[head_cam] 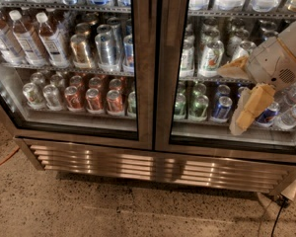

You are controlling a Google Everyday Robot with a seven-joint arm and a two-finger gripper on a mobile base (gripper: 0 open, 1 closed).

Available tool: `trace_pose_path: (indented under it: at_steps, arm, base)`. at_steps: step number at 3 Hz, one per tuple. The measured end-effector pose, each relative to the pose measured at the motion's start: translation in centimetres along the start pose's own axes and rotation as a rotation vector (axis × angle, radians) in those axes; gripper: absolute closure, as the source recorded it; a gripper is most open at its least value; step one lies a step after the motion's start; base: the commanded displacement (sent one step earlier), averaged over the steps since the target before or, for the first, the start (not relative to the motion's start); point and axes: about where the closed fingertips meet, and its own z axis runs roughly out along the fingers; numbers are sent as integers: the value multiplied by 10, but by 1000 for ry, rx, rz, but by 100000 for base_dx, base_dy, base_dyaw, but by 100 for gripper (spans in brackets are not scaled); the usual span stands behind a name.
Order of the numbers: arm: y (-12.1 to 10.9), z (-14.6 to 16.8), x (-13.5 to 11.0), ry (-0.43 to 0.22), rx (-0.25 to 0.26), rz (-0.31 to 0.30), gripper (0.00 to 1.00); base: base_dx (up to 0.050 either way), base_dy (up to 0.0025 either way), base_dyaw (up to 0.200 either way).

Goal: Open left fridge door

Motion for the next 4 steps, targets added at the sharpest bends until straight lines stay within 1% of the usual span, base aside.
trace_pose_path:
  at_steps: [1, 2, 3, 4]
  arm:
    - [-1, 0, 0, -2, 1, 1, 0]
    - [1, 8, -6, -123, -73, -37, 0]
    - [-3, 12, -15, -417, -198, -182, 0]
    - [-22, 24, -13, -546, -214, -161, 0]
  base:
    - [0, 0, 0]
    - [0, 0, 0]
    - [0, 0, 0]
    - [0, 0, 0]
